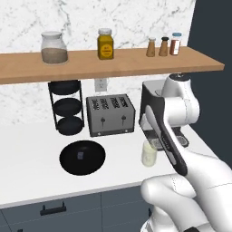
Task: Grab a lemon wedge from the fridge and one ice cube from the ice bowl, and put them in the glass of lemonade.
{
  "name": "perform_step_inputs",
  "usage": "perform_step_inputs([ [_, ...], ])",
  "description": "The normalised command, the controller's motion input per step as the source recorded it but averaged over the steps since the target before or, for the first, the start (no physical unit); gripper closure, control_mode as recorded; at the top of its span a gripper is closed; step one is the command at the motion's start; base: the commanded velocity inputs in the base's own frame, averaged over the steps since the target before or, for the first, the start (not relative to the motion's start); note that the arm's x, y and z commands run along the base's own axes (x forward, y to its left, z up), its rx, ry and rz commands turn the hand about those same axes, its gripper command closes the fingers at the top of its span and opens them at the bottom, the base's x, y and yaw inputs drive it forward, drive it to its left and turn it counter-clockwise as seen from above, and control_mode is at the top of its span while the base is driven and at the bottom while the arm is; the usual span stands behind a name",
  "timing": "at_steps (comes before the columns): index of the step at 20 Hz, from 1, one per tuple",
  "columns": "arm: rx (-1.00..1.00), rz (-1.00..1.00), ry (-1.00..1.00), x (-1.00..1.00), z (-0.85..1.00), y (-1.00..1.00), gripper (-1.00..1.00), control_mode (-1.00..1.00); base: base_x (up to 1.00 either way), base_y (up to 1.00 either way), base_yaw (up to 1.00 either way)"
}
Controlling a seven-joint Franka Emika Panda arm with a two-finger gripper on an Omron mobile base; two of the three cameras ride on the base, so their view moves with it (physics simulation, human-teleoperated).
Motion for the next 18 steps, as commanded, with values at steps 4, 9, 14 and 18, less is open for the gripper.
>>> perform_step_inputs([
  [4,0.00,-0.02,0.00,0.48,-0.70,0.00,1.00,-1.00,0.00,0.00,0.00],
  [9,0.00,-0.01,0.00,0.03,-0.31,0.00,1.00,-1.00,0.00,0.00,0.00],
  [14,0.00,0.00,0.00,0.00,-0.18,0.00,1.00,-1.00,0.00,0.00,0.00],
  [18,0.00,0.00,0.00,0.00,-0.14,0.00,1.00,-1.00,0.00,0.00,0.00],
])
